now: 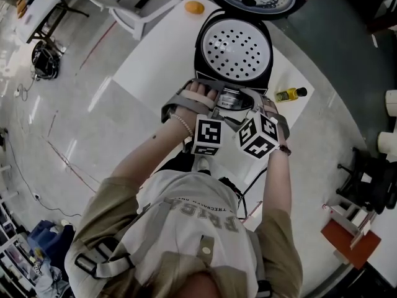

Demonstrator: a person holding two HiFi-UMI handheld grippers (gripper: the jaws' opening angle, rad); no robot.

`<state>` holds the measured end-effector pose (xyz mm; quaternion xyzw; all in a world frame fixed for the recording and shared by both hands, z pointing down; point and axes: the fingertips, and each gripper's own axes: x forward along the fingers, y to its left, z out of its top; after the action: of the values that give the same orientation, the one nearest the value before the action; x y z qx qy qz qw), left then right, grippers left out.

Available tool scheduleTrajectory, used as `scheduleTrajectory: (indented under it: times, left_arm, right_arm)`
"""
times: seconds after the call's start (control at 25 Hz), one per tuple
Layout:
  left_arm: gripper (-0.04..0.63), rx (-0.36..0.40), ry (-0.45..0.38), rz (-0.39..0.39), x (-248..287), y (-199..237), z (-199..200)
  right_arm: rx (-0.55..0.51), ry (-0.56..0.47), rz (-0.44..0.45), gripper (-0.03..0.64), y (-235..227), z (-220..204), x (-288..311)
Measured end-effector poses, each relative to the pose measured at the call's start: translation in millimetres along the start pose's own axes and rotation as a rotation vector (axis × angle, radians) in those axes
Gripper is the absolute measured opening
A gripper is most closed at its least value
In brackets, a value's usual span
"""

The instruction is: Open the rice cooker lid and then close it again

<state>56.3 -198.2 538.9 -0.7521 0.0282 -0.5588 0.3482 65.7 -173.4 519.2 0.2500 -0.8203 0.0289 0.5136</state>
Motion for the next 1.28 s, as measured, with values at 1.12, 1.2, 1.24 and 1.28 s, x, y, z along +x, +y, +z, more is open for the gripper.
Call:
scheduleTrajectory:
  times: [1.12, 1.2, 1.24, 1.28]
  left_arm:
    - [0.509, -0.4, -0.172, 0.034, -27, 2, 7]
    - [0.507, -0.474, -0.197, 0.057, -35, 3, 9]
    - [0.502, -0.514, -0.212, 0.073, -40, 5, 10]
    - [0.499, -0.551, -0.224, 0.089, -45, 6, 11]
  right_arm:
    - [0.297, -0.402, -0.164, 0.365, 1, 5, -36]
    - [0.321, -0.434, -0.185, 0.365, 2, 1, -44]
    - [0.333, -0.448, -0.195, 0.365, 3, -1, -48]
    - [0.343, -0.462, -0.203, 0.365, 4, -3, -53]
